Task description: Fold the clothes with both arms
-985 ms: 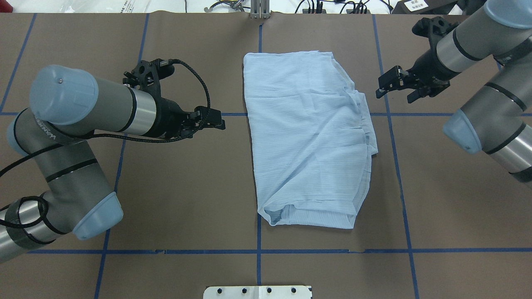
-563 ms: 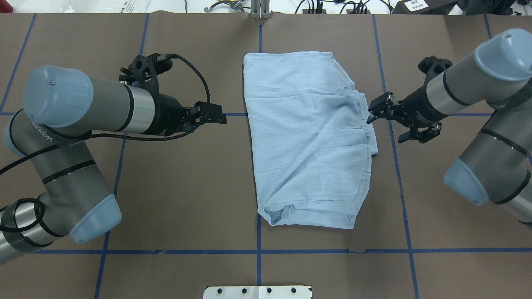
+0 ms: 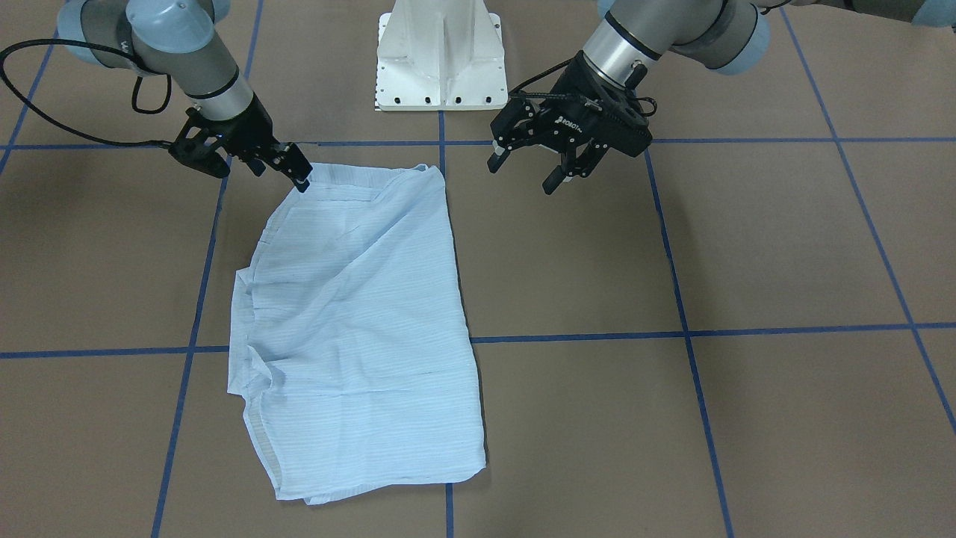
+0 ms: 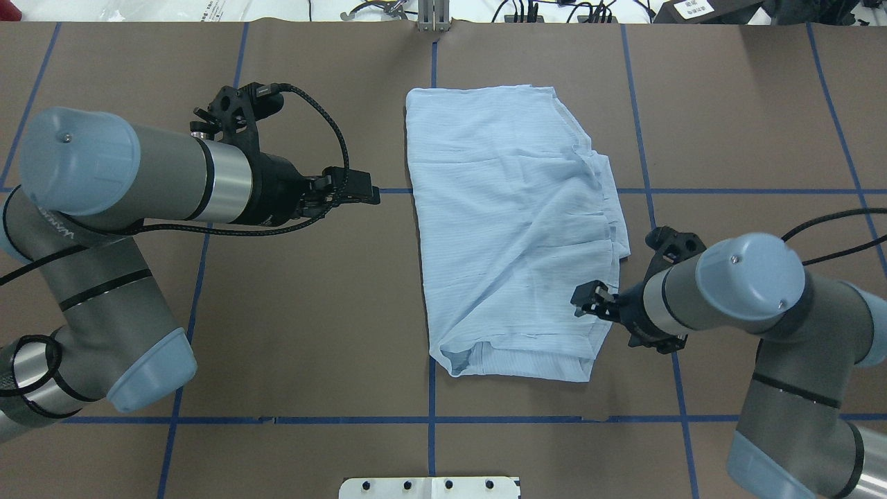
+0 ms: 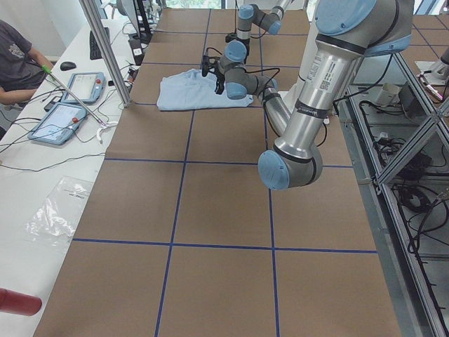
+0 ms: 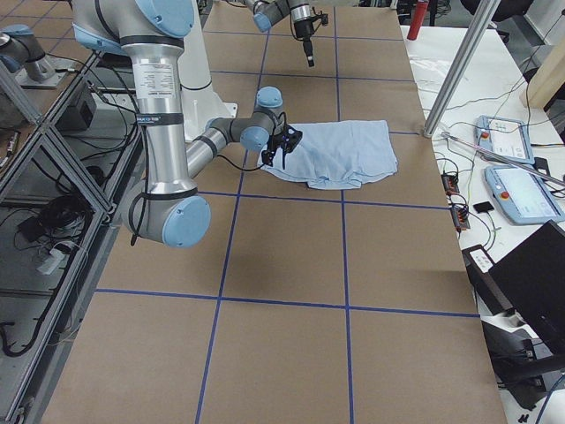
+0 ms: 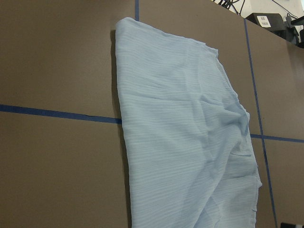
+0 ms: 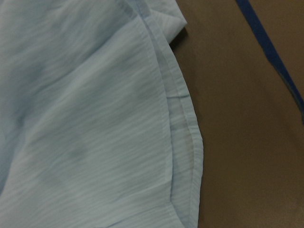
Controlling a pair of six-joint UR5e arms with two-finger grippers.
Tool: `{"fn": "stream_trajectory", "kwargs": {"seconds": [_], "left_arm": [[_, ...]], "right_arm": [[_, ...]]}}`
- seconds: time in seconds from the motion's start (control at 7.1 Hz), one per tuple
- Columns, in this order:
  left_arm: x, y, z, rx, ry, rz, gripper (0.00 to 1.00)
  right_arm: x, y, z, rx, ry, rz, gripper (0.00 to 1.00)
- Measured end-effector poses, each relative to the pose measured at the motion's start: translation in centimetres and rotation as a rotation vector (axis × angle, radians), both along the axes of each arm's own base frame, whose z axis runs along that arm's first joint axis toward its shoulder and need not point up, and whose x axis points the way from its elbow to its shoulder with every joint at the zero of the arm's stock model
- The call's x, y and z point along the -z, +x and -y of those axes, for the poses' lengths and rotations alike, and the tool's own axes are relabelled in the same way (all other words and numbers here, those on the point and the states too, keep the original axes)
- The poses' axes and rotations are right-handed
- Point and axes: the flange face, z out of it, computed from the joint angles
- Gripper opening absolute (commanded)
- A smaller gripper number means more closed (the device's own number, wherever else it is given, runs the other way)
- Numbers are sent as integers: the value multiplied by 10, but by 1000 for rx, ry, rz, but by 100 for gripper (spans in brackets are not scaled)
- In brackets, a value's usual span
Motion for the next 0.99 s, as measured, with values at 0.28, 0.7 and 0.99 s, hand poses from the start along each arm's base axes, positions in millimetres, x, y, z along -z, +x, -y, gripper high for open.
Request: {"fn": "stream_trajectory", "kwargs": {"seconds": [0.28, 0.7, 0.99], "left_arm": [[0, 0, 0, 0, 0, 0, 100], [1, -2, -1, 1, 2, -3, 100], [2, -3, -1, 1, 3, -4, 100]], "right_arm": [[-10, -23, -24, 27, 23, -37, 61], [-9, -56, -19, 34, 22, -47, 59], [-10, -58, -14, 28, 16, -51, 59]]}}
